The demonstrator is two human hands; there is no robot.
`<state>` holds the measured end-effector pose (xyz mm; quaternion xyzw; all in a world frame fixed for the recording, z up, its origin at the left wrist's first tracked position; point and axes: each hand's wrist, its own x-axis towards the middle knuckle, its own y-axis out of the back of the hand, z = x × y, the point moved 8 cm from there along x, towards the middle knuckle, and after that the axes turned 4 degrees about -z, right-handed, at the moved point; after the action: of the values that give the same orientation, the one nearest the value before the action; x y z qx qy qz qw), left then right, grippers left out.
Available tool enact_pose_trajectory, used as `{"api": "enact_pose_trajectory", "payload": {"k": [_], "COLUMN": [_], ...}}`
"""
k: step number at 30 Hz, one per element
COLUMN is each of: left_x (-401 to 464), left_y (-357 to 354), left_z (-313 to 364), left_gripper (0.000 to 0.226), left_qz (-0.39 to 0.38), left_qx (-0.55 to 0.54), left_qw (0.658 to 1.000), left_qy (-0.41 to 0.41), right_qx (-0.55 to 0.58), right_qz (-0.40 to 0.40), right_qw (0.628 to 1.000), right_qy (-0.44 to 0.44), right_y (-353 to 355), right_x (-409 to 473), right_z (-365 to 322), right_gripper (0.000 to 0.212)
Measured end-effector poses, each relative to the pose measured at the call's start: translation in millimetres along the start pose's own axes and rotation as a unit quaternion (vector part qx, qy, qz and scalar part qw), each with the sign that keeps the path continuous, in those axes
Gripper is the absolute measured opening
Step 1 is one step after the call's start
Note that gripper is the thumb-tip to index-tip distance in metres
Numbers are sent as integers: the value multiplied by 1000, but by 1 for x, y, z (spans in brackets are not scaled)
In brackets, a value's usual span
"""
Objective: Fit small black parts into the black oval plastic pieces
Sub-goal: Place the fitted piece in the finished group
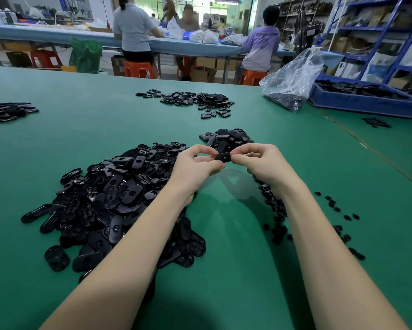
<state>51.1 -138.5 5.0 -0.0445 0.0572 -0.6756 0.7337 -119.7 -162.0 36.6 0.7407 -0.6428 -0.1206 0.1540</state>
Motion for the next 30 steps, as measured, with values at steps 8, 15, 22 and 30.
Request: {"api": "enact_pose_trajectory", "payload": {"k": [8, 15, 22, 30], "left_x": [0, -2, -1, -3], "left_y": [-1, -1, 1, -2], "left_z": [9, 19, 18, 13], "left_gripper": [23, 21, 24, 23], "left_qz": [-16, -16, -33, -68], "left_qx": [41, 121, 139, 74], "left_qw": [999, 991, 989, 995], "left_qy": [-24, -53, -27, 24], "right_qx": [-24, -50, -48, 20], "right_qz": [29, 39, 20, -50], "right_qw": [999, 998, 998, 998], "right_qy": [6, 10, -28, -40], "right_y": [1, 3, 2, -10], "right_x": [0, 1, 1, -2], "right_z": [-5, -10, -1, 3], "right_gripper": [7, 6, 19, 20]}}
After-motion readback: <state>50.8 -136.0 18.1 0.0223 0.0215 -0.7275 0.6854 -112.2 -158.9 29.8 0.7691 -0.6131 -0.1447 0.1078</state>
